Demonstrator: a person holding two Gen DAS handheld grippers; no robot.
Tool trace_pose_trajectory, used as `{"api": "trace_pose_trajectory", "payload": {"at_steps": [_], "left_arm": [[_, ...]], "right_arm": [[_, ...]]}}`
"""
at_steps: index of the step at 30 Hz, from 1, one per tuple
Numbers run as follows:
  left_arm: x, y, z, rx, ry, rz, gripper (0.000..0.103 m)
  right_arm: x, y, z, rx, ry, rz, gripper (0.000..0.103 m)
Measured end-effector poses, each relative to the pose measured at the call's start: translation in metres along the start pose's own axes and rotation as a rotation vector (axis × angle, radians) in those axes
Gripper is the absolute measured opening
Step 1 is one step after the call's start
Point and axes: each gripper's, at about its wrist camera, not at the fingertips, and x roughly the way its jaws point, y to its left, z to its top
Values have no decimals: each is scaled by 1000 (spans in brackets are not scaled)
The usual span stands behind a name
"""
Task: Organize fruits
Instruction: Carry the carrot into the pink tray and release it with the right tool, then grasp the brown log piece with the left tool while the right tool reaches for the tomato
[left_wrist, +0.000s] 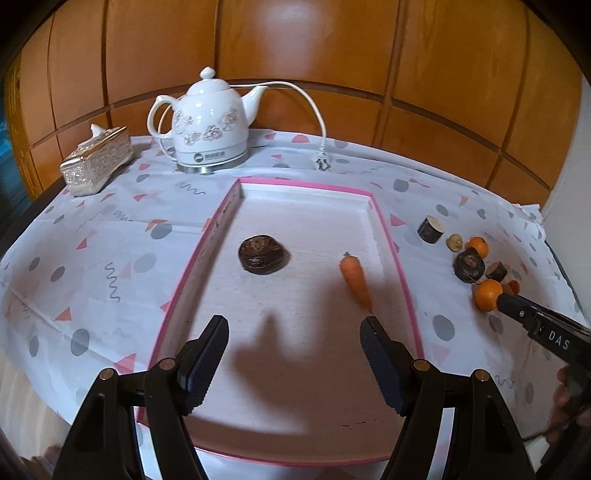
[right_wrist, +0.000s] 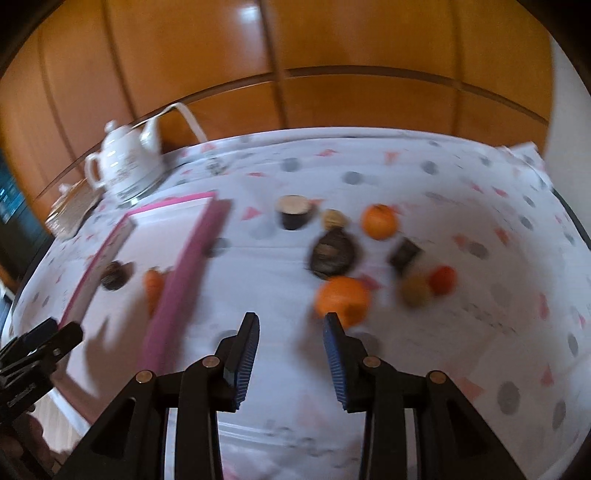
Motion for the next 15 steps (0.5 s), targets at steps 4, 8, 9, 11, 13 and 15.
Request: {"api": "trace_pose_trajectory", "payload": {"at_steps": [4,8,9,11,13,15], "left_arm": [[-2,-9,0,17,-6,-9,74],[-1,-21,3,42,-4,-31,74],[-1,-25,3,53,-3,-38,74],[-1,-36,5,80,-8,-54,74],[0,-48,8,101,-9,-75,74],[1,-59,10,121,-8,-91,74]], "right_arm": [[-3,-26,-3,57,-11,-53,36],[-7,-46,-8,94,-13,-93,36],[-8,-51,-9,104,-14,-102,36],[-10,-60,-11,121,-14,-117,36],[-12,-67,-11,137,-16,-131,36],[-13,-74,-12,149,-15,-137,36]]}}
